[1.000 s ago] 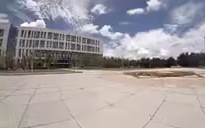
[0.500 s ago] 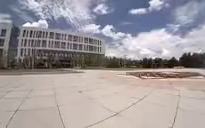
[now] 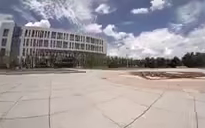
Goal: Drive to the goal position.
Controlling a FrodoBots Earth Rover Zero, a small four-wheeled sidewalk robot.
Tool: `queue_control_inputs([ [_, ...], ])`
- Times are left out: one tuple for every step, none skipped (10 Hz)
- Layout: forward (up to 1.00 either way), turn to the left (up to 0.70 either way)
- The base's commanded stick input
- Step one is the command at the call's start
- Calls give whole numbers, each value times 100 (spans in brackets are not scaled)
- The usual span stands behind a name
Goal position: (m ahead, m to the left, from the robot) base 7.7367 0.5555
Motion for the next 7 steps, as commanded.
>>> queue_control_inputs([
  [70,0],
  [70,0],
  [70,0],
  [70,0],
  [70,0],
  [70,0],
  [70,0],
])
